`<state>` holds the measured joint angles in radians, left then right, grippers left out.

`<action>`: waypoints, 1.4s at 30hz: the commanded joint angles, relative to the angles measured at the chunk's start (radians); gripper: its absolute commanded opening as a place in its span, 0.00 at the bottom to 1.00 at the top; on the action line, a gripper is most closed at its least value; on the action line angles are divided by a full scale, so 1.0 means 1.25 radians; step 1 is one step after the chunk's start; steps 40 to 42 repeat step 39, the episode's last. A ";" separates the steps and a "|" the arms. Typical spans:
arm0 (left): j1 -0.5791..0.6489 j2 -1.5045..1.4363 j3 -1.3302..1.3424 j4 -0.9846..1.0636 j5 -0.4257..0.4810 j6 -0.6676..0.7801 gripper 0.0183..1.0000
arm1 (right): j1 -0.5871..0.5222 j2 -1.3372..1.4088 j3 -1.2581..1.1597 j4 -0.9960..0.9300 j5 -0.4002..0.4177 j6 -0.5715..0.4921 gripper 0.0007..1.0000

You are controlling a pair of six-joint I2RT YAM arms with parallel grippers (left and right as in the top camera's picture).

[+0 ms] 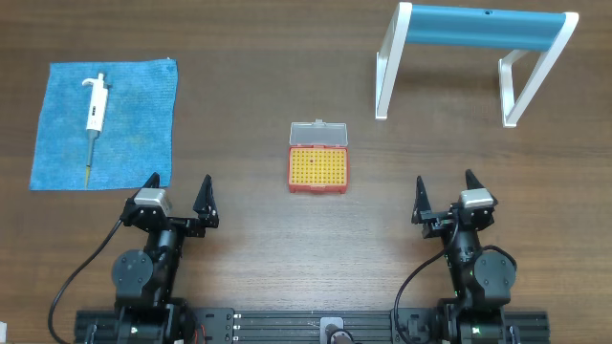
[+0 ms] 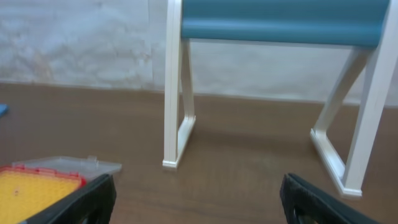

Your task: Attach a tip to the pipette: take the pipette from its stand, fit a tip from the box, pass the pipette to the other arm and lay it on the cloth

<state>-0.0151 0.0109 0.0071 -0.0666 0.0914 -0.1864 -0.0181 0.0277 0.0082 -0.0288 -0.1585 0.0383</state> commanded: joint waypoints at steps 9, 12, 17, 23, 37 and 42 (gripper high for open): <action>0.003 -0.006 -0.001 -0.004 0.012 0.009 0.99 | -0.004 -0.020 -0.003 -0.031 0.079 -0.074 0.86; 0.003 -0.006 -0.001 -0.004 0.012 0.009 0.99 | -0.004 -0.020 -0.003 -0.031 0.079 -0.074 0.86; 0.003 -0.006 -0.001 -0.004 0.012 0.009 0.99 | -0.004 -0.020 -0.003 -0.031 0.079 -0.074 0.86; 0.003 -0.006 -0.001 -0.004 0.012 0.009 0.99 | -0.004 -0.020 -0.003 -0.031 0.079 -0.074 0.86; 0.003 -0.006 -0.001 -0.004 0.012 0.009 0.99 | -0.004 -0.020 -0.003 -0.031 0.079 -0.074 0.86; 0.003 -0.006 -0.001 -0.004 0.012 0.009 0.99 | -0.004 -0.020 -0.003 -0.031 0.079 -0.074 0.86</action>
